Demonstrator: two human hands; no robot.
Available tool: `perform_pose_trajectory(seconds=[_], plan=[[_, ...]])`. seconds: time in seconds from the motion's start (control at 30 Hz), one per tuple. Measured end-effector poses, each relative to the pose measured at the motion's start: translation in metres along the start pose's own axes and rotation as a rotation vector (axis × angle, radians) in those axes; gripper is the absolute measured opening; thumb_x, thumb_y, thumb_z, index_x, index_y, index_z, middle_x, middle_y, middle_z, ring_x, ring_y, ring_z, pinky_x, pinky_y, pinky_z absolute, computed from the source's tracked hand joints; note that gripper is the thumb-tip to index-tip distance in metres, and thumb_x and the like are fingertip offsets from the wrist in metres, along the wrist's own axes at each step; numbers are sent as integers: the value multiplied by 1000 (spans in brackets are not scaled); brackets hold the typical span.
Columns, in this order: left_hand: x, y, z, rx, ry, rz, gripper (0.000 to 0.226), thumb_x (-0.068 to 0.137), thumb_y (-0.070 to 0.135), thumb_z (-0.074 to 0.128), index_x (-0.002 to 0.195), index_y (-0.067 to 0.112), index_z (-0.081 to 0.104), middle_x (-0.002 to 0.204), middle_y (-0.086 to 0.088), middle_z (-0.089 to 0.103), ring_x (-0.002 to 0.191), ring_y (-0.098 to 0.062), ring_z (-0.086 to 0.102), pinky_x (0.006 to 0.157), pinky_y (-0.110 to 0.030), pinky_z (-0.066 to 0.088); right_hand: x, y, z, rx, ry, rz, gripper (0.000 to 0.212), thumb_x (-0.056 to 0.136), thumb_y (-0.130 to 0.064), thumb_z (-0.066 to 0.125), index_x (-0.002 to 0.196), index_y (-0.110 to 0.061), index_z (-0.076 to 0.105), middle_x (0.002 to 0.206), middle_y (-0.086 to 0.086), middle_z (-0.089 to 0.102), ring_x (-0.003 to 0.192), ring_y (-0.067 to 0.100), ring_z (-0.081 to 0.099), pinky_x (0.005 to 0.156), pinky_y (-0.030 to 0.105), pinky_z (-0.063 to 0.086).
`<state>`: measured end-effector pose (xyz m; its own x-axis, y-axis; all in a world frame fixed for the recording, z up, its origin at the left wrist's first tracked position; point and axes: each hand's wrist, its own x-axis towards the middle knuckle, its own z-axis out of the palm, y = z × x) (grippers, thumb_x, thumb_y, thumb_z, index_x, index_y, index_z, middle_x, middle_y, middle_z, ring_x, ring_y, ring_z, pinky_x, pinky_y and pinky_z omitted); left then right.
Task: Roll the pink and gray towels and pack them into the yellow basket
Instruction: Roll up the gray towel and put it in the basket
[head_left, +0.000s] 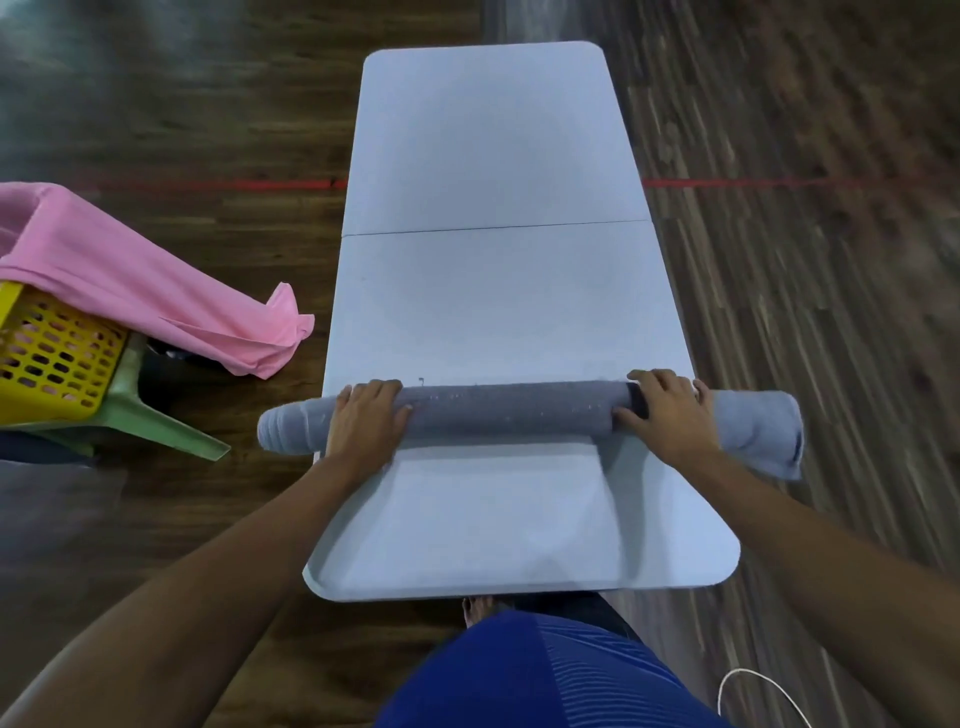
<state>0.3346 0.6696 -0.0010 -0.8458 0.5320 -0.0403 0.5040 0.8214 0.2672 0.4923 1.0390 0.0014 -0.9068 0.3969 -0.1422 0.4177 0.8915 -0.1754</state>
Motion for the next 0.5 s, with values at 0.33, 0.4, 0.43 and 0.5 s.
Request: perform_pose_trajectory(seconds=[0.33, 0.4, 0.43, 0.5], plan=[[24, -22, 8, 259, -354, 104, 70, 90, 54, 53, 146, 18, 30, 138, -8, 48, 124, -29, 45, 109, -47, 28, 33, 19, 0, -209, -239, -137, 75, 72, -63, 64, 136, -36, 37, 130, -6, 52, 122, 20, 47, 109, 44, 28], [35, -21, 8, 248, -369, 88, 66, 92, 54, 50, 143, 16, 32, 131, -9, 50, 115, -31, 50, 99, -46, 37, 46, 19, 1, -187, -239, -127, 66, 75, -61, 63, 131, -34, 42, 121, -4, 57, 113, 22, 52, 101, 41, 35], [42, -21, 7, 224, -376, 60, 64, 92, 54, 50, 141, 16, 33, 128, -9, 51, 112, -32, 51, 94, -46, 39, 53, 18, 0, -154, -247, -109, 63, 75, -60, 63, 129, -32, 44, 118, -3, 58, 110, 23, 53, 97, 42, 37], [57, -21, 4, 129, -365, -24, 58, 91, 52, 52, 134, 17, 37, 122, -10, 53, 106, -34, 54, 85, -47, 41, 68, 15, -2, -69, -256, -52, 60, 76, -55, 64, 127, -29, 46, 115, -1, 59, 108, 26, 54, 93, 44, 40]])
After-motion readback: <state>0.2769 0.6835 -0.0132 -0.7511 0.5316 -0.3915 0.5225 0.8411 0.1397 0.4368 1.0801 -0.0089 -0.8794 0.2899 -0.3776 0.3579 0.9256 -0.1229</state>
